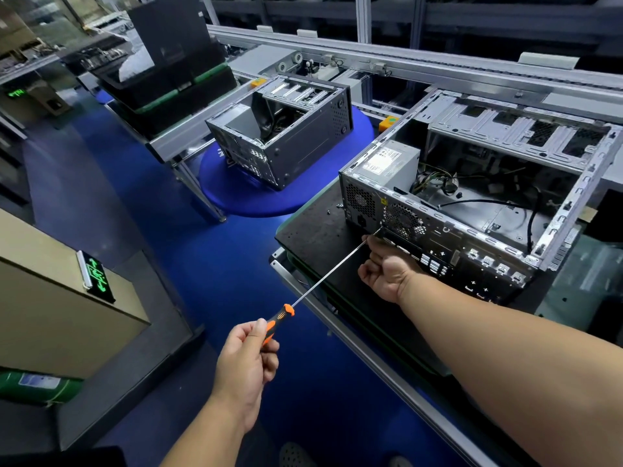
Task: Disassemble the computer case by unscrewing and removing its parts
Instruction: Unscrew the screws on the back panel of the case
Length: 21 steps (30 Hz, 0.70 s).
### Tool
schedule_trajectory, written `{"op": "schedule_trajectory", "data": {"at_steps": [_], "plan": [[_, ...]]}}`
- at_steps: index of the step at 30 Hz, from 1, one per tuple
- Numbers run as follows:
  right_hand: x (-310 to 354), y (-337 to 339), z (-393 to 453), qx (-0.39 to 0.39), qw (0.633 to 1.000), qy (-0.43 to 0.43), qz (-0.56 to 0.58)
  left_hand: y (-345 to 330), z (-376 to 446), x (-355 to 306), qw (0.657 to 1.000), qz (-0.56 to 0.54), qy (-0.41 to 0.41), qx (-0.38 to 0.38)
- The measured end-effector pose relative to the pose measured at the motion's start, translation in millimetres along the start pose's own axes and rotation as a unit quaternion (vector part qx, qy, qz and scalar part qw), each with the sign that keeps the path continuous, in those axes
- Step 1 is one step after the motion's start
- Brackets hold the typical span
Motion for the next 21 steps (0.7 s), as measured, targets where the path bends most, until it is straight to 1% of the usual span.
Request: {"op": "schedule_trajectory", "data": {"at_steps": [5,12,14,16,18,21], "plan": [[2,-4,-1,-0.030,1.000,-0.005,-0.004,2,3,-9,0.998,0.035,-0.053,-0.012],[4,-4,-3,-0.076,0.997,0.010,-0.025,5,7,-9,0.991,0.080,-0.100,-0.040],[5,-3,-3,-0.084,0.996,0.011,-0.033,7,8,-8,0.989,0.096,-0.104,-0.043],[8,-4,-4,-0.086,0.996,0.013,-0.033,9,11,-6,0.989,0.103,-0.100,-0.046],[12,-5,-5,-0.080,0.996,0.017,-0.031,11,14,-2,0.990,0.113,-0.079,-0.042],[16,-9,-4,-0.073,0.997,0.021,-0.030,13,16,2,0.994,0.108,0.008,-0.024]]}}
Point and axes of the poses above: each hand's wrist, its own z-axis towards the middle knuckle, its own y-axis out of the back of the hand, x = y × z, the point moved 5 cm from there along z, towards the middle knuckle, and after that the axes turned 7 degrees about -x, right-handed, at the moved point
